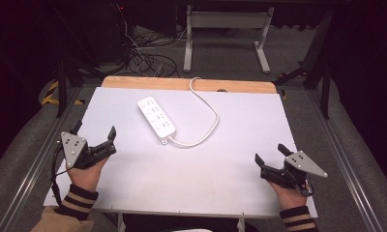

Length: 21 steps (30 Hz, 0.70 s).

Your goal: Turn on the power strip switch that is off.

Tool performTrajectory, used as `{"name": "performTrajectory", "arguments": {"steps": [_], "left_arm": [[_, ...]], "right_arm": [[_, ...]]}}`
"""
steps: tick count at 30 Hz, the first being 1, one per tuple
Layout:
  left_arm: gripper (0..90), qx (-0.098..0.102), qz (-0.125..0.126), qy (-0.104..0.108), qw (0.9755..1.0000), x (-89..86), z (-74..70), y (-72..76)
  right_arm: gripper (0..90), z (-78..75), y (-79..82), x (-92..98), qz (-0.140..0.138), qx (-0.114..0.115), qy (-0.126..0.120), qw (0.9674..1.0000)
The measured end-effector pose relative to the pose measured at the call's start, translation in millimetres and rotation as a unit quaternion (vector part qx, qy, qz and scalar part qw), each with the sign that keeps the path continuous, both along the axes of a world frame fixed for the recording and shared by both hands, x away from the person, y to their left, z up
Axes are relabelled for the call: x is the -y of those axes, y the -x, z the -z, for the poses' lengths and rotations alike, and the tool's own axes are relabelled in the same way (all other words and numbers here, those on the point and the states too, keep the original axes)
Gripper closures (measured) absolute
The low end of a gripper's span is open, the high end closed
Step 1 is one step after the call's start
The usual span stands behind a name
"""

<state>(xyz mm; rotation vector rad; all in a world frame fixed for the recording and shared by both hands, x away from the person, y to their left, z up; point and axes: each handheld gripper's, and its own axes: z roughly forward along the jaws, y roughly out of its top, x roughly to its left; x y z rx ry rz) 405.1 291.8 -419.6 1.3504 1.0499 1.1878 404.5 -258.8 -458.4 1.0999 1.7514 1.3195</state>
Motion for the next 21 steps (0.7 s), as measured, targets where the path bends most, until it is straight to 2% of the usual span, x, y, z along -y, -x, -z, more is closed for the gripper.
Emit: {"name": "performTrajectory", "arguments": {"steps": [15, 21], "left_arm": [[0.0, -0.004, 0.005, 0.001, 1.0, 0.7, 1.1, -0.3], [0.0, -0.002, 0.005, -0.001, 1.0, 0.7, 1.1, -0.4]], "right_arm": [[11.3, -0.3, 0.0, 0.0, -0.001, 0.0, -0.001, 1.0], [8.3, -1.1, 1.3, 1.1, -0.005, 0.014, -0.005, 0.9999]]}}
